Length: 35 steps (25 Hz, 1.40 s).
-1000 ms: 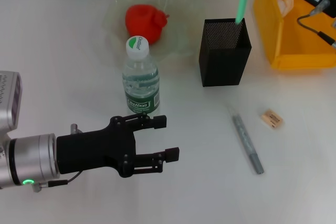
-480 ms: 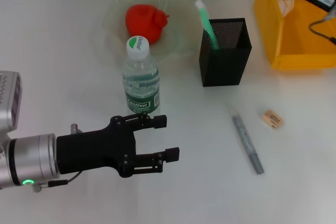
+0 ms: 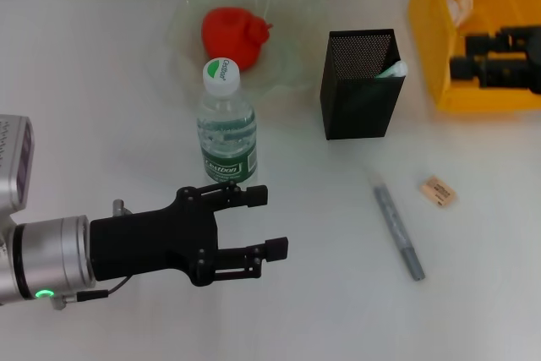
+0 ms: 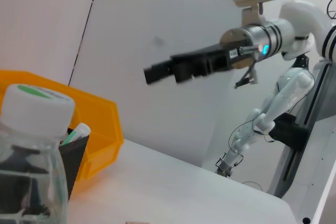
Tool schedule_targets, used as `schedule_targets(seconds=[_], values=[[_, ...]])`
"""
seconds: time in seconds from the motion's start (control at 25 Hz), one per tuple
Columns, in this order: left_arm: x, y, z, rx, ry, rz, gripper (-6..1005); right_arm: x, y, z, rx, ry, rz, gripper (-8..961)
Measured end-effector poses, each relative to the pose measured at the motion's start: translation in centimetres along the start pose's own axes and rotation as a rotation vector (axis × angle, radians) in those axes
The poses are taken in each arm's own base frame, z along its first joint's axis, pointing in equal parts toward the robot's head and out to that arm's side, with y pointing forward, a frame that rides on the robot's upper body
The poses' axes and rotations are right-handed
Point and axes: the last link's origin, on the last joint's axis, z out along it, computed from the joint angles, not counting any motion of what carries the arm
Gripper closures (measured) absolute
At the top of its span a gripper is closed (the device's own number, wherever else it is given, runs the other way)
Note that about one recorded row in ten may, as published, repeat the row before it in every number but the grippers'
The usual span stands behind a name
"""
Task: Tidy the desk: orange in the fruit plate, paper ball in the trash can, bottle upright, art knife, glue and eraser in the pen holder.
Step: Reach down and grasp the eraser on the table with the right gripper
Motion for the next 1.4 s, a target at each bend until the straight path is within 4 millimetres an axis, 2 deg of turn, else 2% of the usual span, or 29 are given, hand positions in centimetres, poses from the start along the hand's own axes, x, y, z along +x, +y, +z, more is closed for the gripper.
schedule_targets(seconds=[0.2, 0.28, 0.32, 0.36, 0.4, 0.52, 0.96, 1.28, 1.4], values=[[0.0, 0.0, 0.0, -0.001, -0.001, 0.002, 202, 0.1, -0.3, -0.1, 0.128, 0.347, 0.049, 380], [0.0, -0.1, 0.0, -0.002, -0.006, 0.002, 202, 0.2, 0.1, 1.3, 0.165, 0.498, 0.038, 379], [0.0, 0.0, 0.0, -0.002, -0.007, 0.002, 202, 0.2, 0.1, 1.3, 0.165, 0.498, 0.038, 379], [0.0, 0.0, 0.0, -0.002, -0.007, 0.002, 202, 0.6, 0.4, 2.6, 0.194, 0.597, 0.029, 379], [0.0, 0.0, 0.0, -0.002, -0.007, 0.002, 202, 0.6, 0.4, 2.6, 0.194, 0.597, 0.029, 379], [-0.1, 0.0, -0.1, -0.001, -0.005, 0.0, 202, 1.2, 0.6, 4.7, 0.22, 0.689, 0.021, 379], [-0.1, 0.1, 0.0, 0.001, -0.003, -0.002, 201, 2.3, 0.1, 10.6, 0.241, 0.752, 0.003, 392], [-0.2, 0.1, -0.1, 0.008, -0.002, -0.003, 201, 2.7, 0.0, 12.3, 0.24, 0.776, -0.013, 427], [-0.3, 0.0, -0.1, 0.011, -0.002, -0.004, 202, 2.7, 0.0, 12.4, 0.242, 0.776, -0.016, 484]])
